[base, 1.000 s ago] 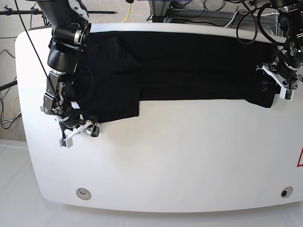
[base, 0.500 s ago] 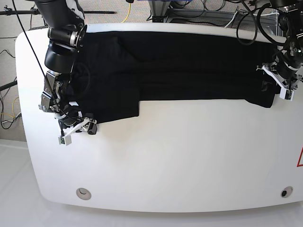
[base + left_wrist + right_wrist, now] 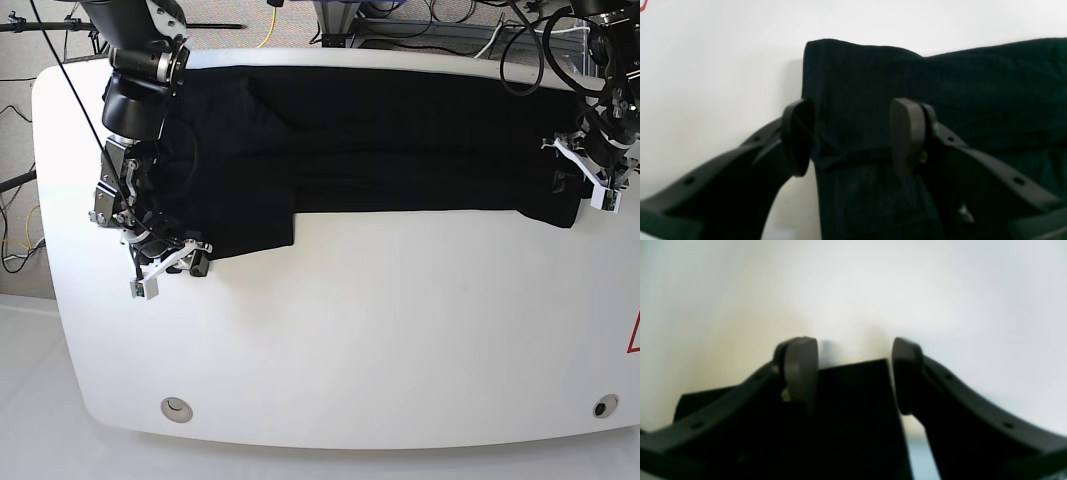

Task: Fold the T-shirt properly
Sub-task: 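Adjust the right gripper's hold on the folded shirt edge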

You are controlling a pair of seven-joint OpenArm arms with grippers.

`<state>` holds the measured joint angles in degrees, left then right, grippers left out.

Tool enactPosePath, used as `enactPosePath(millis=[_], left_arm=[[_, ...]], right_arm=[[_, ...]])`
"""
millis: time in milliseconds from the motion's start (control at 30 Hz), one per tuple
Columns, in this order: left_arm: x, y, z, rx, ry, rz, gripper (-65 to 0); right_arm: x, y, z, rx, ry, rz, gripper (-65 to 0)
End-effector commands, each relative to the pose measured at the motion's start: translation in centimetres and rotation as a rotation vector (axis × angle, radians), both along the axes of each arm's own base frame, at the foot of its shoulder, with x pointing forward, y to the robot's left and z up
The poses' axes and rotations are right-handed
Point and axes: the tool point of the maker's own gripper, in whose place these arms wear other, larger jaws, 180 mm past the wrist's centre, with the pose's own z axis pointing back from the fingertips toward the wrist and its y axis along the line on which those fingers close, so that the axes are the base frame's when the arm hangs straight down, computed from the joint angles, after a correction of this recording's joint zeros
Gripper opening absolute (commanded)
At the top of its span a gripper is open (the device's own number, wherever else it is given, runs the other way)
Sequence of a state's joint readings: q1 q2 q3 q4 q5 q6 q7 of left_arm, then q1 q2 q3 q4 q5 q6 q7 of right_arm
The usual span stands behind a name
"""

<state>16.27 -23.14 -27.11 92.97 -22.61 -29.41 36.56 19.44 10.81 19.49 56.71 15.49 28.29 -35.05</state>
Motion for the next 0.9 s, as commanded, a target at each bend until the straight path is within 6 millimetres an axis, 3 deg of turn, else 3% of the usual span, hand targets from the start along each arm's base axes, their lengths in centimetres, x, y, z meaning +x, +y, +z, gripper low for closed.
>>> enactPosePath(millis=[0, 267, 400, 867], left_arm=[[0.9, 0.4, 1.6, 0.015, -0.051, -0.009, -31.2], [0.9, 0.3, 1.6, 0.014, -0.052, -0.013, -31.3], [0.8, 0.3, 1.5, 0.013, -0.048, -0.014, -31.5], [0.9, 0.4, 1.6, 0.016, -0.049, -0.013, -31.5]], right_arm=[[0.1, 0.6, 0.3, -0.009, 0.014, 0.017, -37.7], [0.0, 2.1, -0.1, 0.008, 0.032, 0.040, -52.1], [0.2, 2.8, 0.3, 0.003, 0.019, 0.065, -65.0], [0.2, 4.0, 1.6, -0.024, 0.034, 0.127, -65.0]])
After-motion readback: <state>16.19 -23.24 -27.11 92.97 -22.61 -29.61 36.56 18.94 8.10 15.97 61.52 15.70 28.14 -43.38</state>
